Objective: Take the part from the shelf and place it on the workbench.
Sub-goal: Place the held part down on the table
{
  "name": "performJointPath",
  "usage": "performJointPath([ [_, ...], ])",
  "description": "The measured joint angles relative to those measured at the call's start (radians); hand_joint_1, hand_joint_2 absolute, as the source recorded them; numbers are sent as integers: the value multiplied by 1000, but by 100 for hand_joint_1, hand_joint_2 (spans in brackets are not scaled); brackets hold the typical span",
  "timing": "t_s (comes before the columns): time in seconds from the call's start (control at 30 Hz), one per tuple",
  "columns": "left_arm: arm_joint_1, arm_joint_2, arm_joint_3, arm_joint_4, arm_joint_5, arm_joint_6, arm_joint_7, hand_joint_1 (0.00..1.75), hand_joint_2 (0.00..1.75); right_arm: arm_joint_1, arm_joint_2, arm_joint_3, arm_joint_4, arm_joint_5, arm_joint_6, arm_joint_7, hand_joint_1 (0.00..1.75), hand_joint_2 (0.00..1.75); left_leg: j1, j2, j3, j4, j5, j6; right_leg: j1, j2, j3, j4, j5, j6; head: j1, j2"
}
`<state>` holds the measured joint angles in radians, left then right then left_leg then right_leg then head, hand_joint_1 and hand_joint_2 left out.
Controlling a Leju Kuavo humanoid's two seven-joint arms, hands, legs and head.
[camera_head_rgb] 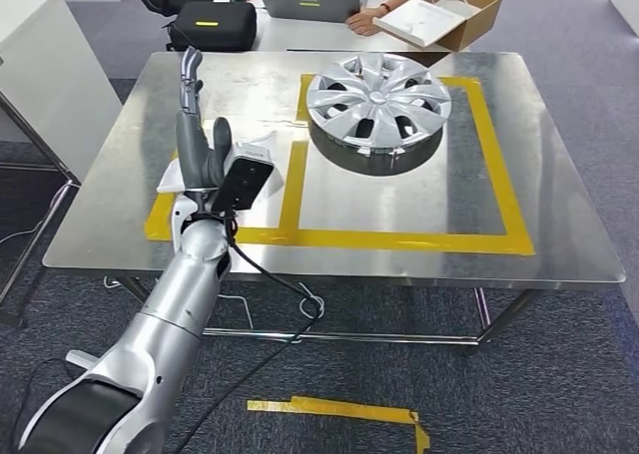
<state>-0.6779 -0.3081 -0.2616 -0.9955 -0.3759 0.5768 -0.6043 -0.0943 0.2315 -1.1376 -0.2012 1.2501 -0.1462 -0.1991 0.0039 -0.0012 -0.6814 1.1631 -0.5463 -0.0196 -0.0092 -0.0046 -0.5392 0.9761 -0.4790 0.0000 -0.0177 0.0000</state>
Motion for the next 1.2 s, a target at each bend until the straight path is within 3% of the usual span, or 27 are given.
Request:
performJointPath([
  [0.03,9,0,-4,-4,0,1,-1,0,0,0,0,0,0,0,0,0,0,0,1,0,-15,61,-33,-3,0,0,-10,1,7,-1,0,0],
  [0.07,19,0,-8,-9,0,2,-3,0,0,0,0,0,0,0,1,0,0,0,2,0,-20,102,-48,-5,0,0,-21,3,14,-1,0,0],
  [0.1,28,0,-13,-16,-1,4,-4,0,0,1,1,0,0,0,1,0,0,0,3,0,-10,111,-42,-5,0,0,-33,6,21,0,-1,0],
  [0.13,36,0,-20,-23,-3,6,-6,0,0,1,1,0,0,0,1,0,0,0,3,0,17,84,-22,-4,0,0,-44,9,26,2,-1,0],
  [0.2,46,-3,-35,-38,-8,11,-9,0,0,1,2,0,0,0,1,0,0,0,2,0,103,-39,23,4,2,1,-62,17,35,7,-1,0],
  [0.27,53,-8,-49,-53,-12,15,-10,0,0,0,5,0,0,-1,1,0,0,0,-1,-1,162,-137,33,13,4,0,-74,24,45,17,0,0],
  [0.3,58,-10,-56,-60,-12,16,-10,0,0,0,6,0,0,-2,1,0,0,0,-3,-2,170,-157,31,17,5,0,-79,26,51,24,1,0],
  [0.37,72,-13,-68,-69,-13,16,-10,0,0,1,6,0,0,-3,2,0,0,0,-3,0,162,-165,39,31,4,0,-85,26,59,37,0,0],
  [0.4,79,-15,-74,-72,-13,14,-10,0,0,1,6,0,0,-4,2,0,0,0,-1,1,156,-167,47,41,3,1,-93,34,46,43,0,0],
  [0.47,93,-18,-86,-82,-11,12,-10,0,0,2,6,0,0,-7,2,0,0,0,2,3,140,-172,66,57,0,2,-124,106,-26,54,3,0],
  [0.53,110,-19,-97,-91,-7,11,-10,0,0,2,6,0,0,-8,2,0,0,0,1,4,116,-172,84,62,-1,2,-163,236,-111,62,7,0],
  [0.57,120,-19,-101,-94,-5,10,-10,0,0,2,6,0,0,-9,2,0,0,0,1,4,104,-172,93,62,-1,2,-172,288,-128,65,6,0],
  [0.6,129,-18,-104,-97,-3,10,-10,0,0,3,6,0,0,-9,2,0,0,0,0,4,92,-171,102,61,-1,2,-167,310,-123,66,7,0],
  [0.63,135,-18,-105,-99,-2,10,-10,0,0,3,6,0,0,-9,2,0,0,0,0,4,81,-170,110,59,-1,2,-144,295,-100,66,7,0],
  [0.7,143,-18,-107,-106,-1,11,-10,0,0,2,6,0,0,-9,2,0,0,0,0,3,62,-169,126,52,-2,2,-51,175,-51,63,7,0],
  [0.77,145,-18,-108,-114,1,12,-10,0,0,-1,6,0,0,-9,2,0,0,0,-4,3,51,-167,141,43,0,4,42,39,-47,56,6,0],
  [0.8,147,-18,-109,-117,1,12,-11,0,0,-2,6,0,0,-9,2,0,0,0,-5,4,46,-166,149,37,2,5,63,5,-54,52,5,0],
  [0.87,154,-17,-113,-120,5,12,-11,0,0,-1,7,0,0,-9,2,0,0,0,-4,4,40,-166,162,26,3,5,61,-8,-49,38,6,0],
  [0.9,158,-16,-115,-120,8,12,-11,0,0,-1,7,0,0,-10,2,1,0,0,-3,4,35,-159,152,20,2,4,55,-8,-41,28,5,0],
  [0.97,165,-14,-116,-121,16,12,-11,0,0,-1,8,0,1,-11,2,6,0,0,-1,2,14,-99,85,10,-1,0,38,-10,-23,8,0,0],
  [1.03,172,-12,-116,-121,23,14,-13,0,0,-3,8,0,1,-11,2,14,0,0,1,1,-17,23,-7,3,1,0,14,-9,-5,0,-3,0],
  [1.07,176,-10,-116,-121,25,15,-14,0,0,-4,8,0,1,-11,2,16,0,0,1,1,-26,78,-30,1,2,0,1,-8,5,0,-4,0],
  [1.1,181,-8,-116,-121,27,16,-15,0,0,-4,8,0,1,-11,2,18,0,0,1,1,-25,111,-32,1,3,0,-13,-6,15,0,-4,0],
  [1.13,184,-7,-116,-121,29,16,-16,0,0,-4,8,0,1,-11,2,19,0,0,1,1,-10,112,-13,3,4,0,-28,-4,23,0,-4,0],
  [1.2,185,-7,-117,-121,30,17,-18,0,0,-5,9,0,1,-12,2,20,0,0,0,1,67,23,36,14,7,0,-53,5,38,3,-4,0],
])
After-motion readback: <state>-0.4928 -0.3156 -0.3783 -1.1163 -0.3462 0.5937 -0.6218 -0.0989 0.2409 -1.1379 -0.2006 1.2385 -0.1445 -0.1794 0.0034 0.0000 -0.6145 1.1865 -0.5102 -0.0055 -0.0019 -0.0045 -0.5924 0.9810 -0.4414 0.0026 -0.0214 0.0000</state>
